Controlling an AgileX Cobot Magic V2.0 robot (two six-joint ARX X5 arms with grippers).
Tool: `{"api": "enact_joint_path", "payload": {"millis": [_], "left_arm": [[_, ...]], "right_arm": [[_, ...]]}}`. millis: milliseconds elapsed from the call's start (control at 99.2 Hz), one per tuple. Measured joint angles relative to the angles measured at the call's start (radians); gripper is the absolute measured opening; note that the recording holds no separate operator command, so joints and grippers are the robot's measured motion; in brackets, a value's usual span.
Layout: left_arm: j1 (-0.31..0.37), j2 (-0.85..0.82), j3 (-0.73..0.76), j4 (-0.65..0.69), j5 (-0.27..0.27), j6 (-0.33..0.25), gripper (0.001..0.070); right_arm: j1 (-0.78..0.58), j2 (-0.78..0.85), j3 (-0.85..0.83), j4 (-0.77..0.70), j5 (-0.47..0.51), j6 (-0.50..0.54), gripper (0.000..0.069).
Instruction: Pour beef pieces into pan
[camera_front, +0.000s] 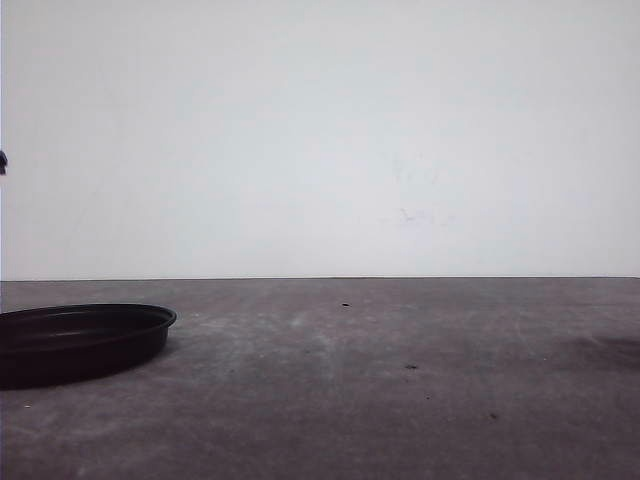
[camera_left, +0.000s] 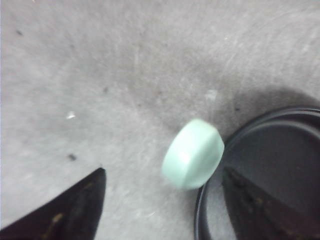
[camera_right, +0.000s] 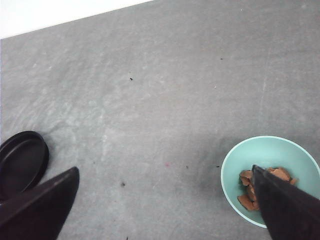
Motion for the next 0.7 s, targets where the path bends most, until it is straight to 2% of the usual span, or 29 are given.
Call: {"api": "enact_joint_path", "payload": {"millis": [181, 383, 554, 696], "left_arm": [[0.0, 0.075, 0.0, 0.052, 0.012, -0.003, 0.0407], [-0.001, 0.115, 0.0, 0.097, 0.024, -0.003, 0.0217], [-0.003, 0.117, 0.001, 0.131, 0.039, -0.005, 0.0139], [-0.003, 0.111, 0.009, 0.143, 0.073, -0.011, 0.0079]], "right_arm": [[0.0, 0.0, 0.0, -0.01, 0.0, 0.0, 0.0685], [0.0, 0.0, 0.0, -0.033, 0.0, 0.0, 0.0685], [0.0, 0.0, 0.0, -0.033, 0.0, 0.0, 0.0685], [0.0, 0.0, 0.0, -0.033, 0.001, 0.0, 0.0685]]}}
